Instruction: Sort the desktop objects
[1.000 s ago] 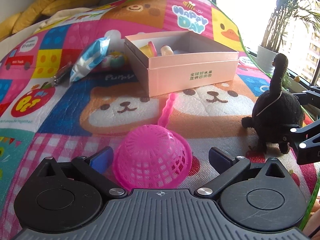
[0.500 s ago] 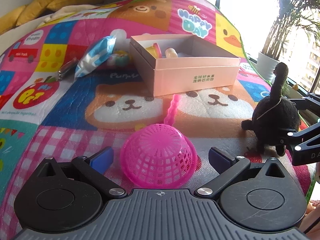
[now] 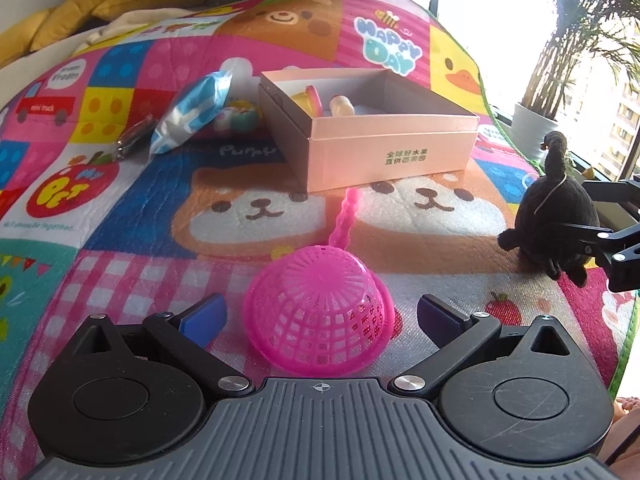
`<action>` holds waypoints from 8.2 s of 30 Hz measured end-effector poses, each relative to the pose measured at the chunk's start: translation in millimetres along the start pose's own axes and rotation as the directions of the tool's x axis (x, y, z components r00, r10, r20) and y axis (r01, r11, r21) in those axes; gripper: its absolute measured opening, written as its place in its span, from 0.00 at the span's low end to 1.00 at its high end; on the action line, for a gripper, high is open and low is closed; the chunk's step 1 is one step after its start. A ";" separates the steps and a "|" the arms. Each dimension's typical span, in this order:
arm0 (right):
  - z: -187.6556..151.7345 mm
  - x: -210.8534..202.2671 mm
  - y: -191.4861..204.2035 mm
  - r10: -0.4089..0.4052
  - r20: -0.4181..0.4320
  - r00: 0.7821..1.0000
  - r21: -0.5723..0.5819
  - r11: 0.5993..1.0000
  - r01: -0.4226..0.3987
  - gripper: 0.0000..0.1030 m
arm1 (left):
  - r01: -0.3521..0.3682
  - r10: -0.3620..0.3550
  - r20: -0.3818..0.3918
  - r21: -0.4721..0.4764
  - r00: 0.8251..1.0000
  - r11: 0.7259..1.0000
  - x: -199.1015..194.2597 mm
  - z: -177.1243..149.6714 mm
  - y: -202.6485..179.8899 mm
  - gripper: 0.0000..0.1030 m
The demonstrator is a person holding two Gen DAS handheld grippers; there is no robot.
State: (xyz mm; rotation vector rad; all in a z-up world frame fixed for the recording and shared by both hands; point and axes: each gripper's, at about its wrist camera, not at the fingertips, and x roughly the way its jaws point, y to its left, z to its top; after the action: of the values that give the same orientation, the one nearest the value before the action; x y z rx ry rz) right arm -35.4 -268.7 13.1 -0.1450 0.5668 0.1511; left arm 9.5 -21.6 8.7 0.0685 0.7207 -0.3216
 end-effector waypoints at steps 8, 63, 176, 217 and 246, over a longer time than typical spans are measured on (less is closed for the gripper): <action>0.8 9.6 14.9 0.156 -0.041 0.987 0.070 0.986 -0.153 0.98 | 0.005 -0.006 0.027 0.017 1.000 1.000 -1.1 1.6 -3.1 1.00; 79.9 -67.9 -1.3 0.010 0.204 0.979 -0.059 0.998 0.002 0.77 | -0.060 -0.011 0.342 0.197 0.940 0.979 -80.6 83.4 -40.8 0.86; 51.7 53.7 46.7 0.240 -0.047 0.970 -0.055 0.969 -0.243 0.96 | -0.034 0.036 0.018 -0.096 0.999 0.995 84.0 90.3 80.7 0.58; 9.5 38.5 47.3 0.189 -0.167 0.968 -0.185 0.958 -0.219 0.70 | -0.058 0.062 0.051 -0.076 0.997 0.995 18.2 35.8 68.9 0.59; -11.1 33.3 11.9 0.089 -0.116 0.989 0.032 0.996 -0.086 0.69 | 0.085 -0.085 0.033 0.008 0.996 0.996 -1.9 5.1 -2.6 1.00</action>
State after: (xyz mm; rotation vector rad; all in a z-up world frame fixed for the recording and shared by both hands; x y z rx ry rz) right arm -15.7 -255.6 -15.4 -0.1032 0.6923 0.2217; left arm 10.6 -24.5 13.9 0.0389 0.6907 -0.4056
